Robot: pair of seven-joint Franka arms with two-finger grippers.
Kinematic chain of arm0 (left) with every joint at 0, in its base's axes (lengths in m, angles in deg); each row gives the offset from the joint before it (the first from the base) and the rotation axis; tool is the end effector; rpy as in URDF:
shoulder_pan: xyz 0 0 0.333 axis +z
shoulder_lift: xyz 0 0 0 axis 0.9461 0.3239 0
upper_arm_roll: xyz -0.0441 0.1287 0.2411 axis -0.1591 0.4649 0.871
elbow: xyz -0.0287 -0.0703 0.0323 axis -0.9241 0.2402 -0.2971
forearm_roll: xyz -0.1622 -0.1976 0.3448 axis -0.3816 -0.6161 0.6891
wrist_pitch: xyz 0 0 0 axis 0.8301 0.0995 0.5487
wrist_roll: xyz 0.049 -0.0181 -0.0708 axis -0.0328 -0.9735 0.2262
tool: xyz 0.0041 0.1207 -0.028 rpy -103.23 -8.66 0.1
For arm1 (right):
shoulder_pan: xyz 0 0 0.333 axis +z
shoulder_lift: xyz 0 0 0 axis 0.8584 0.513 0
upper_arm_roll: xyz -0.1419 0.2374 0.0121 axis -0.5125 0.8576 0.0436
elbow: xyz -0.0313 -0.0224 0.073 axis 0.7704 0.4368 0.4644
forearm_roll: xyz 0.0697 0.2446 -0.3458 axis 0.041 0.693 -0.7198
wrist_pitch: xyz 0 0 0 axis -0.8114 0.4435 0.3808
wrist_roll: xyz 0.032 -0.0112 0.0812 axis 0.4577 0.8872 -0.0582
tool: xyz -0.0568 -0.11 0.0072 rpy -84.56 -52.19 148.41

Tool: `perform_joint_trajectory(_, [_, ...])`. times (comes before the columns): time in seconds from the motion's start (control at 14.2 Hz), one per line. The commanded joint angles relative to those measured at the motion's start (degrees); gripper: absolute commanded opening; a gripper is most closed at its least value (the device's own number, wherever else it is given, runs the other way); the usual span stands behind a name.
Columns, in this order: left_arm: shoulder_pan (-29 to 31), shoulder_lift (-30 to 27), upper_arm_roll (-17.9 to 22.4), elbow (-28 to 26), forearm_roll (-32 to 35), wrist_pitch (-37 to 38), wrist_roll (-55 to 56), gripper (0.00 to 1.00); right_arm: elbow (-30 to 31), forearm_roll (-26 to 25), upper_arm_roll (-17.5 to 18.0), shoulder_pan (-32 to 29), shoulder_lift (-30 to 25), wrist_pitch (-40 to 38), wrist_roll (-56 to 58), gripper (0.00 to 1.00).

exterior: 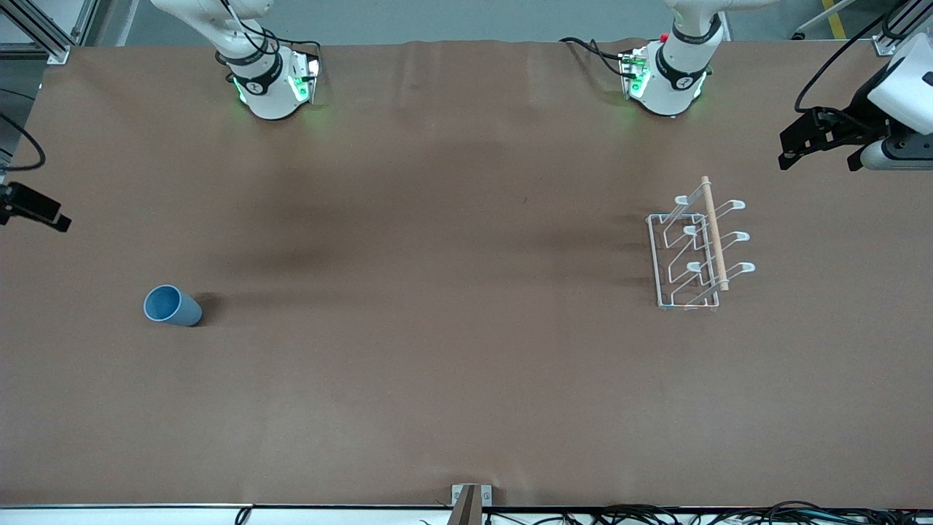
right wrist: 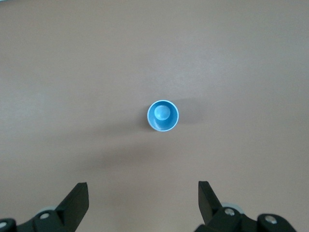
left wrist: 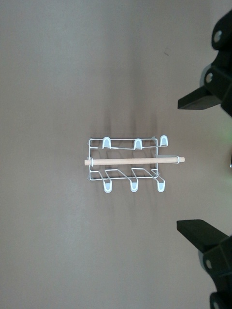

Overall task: Hang cup on cup holder
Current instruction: 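Move the right gripper down toward the blue cup lying on its side, then close the right gripper on the rim of the blue cup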

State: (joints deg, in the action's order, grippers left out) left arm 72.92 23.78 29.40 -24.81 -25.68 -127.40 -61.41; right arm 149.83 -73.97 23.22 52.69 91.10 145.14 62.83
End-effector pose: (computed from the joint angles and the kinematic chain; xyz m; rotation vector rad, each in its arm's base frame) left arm 0.5571 -0.0630 0.5960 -3.1395 0.0761 -0.0102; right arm 0.6079 -0.1139 0.5186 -3.1188 0.2276 -0.0410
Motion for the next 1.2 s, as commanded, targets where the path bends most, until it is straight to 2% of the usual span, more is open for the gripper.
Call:
perform_joint_trajectory(0.0, [0.38, 1.17, -0.37, 1.85, 0.4, 0.57, -0.38, 1.0, 6.57, -0.31, 0.43, -3.65, 1.75, 7.2, 3.94, 1.0])
perform_joint_trajectory(0.28, [0.12, 1.17, -0.63, 1.94, 0.31, 1.01, -0.91, 1.0, 12.29, -0.23, 0.43, -7.09, 7.99, 18.8, 7.03, 1.0])
perform_joint_trajectory(0.7, [0.29, 1.17, -0.64, 2.03, 0.22, 1.01, -1.17, 1.0, 12.56, 0.21, 0.78, -7.09, 18.98, 31.03, 7.65, 0.99])
perform_joint_trajectory(1.13, [0.29, 1.17, -0.64, 1.94, 0.14, 1.1, -1.35, 1.0, 12.56, 4.52, 1.13, -6.56, 24.43, 32.1, 7.65, 0.98])
